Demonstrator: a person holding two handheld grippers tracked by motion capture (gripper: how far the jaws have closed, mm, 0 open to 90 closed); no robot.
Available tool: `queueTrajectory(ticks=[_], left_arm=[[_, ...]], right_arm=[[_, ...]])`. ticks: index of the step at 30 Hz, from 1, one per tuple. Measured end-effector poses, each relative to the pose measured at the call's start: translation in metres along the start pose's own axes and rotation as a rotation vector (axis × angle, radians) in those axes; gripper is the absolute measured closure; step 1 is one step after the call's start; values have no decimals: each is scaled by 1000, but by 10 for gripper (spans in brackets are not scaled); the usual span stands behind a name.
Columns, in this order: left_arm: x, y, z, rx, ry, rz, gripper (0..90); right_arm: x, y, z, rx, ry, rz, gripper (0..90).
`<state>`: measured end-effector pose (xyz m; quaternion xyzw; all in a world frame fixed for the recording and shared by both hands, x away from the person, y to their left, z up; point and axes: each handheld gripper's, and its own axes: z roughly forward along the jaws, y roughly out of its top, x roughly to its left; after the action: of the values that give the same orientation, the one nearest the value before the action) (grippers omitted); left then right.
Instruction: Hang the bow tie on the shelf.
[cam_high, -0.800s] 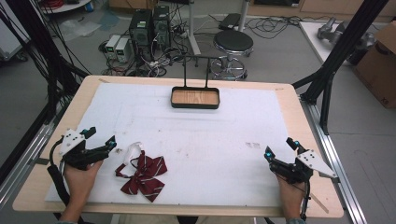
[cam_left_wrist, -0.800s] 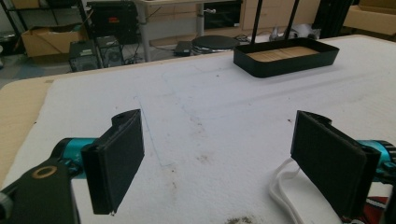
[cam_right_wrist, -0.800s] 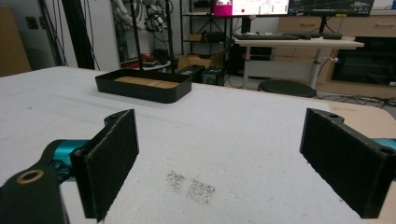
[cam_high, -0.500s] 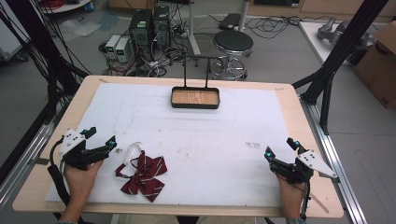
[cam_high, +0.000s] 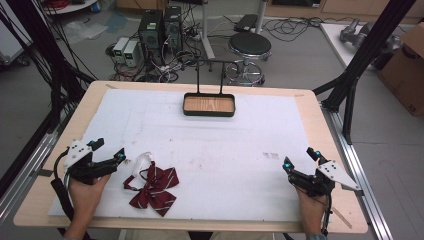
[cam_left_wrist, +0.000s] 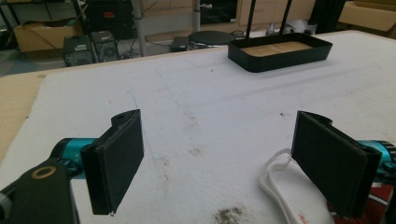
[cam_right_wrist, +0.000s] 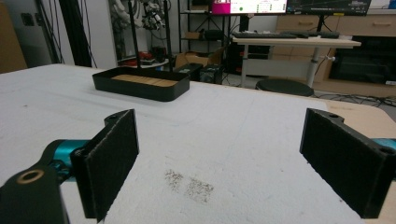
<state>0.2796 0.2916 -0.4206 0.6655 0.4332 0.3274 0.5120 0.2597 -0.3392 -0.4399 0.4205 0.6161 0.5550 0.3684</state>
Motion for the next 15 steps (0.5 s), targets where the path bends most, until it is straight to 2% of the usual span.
queueTrajectory(ticks=[3,6,9,15], left_arm=[[-4,0,-2,7,-17,9,175],[-8,-1,-4,22,-55,15,201],[-12,-2,-4,37,-124,16,225],[-20,-4,2,80,-253,53,256]], right_arm=[[0,0,0,1,-1,3,107],[0,0,0,3,-1,7,107],[0,0,0,3,2,4,107],[0,0,0,3,2,5,108]])
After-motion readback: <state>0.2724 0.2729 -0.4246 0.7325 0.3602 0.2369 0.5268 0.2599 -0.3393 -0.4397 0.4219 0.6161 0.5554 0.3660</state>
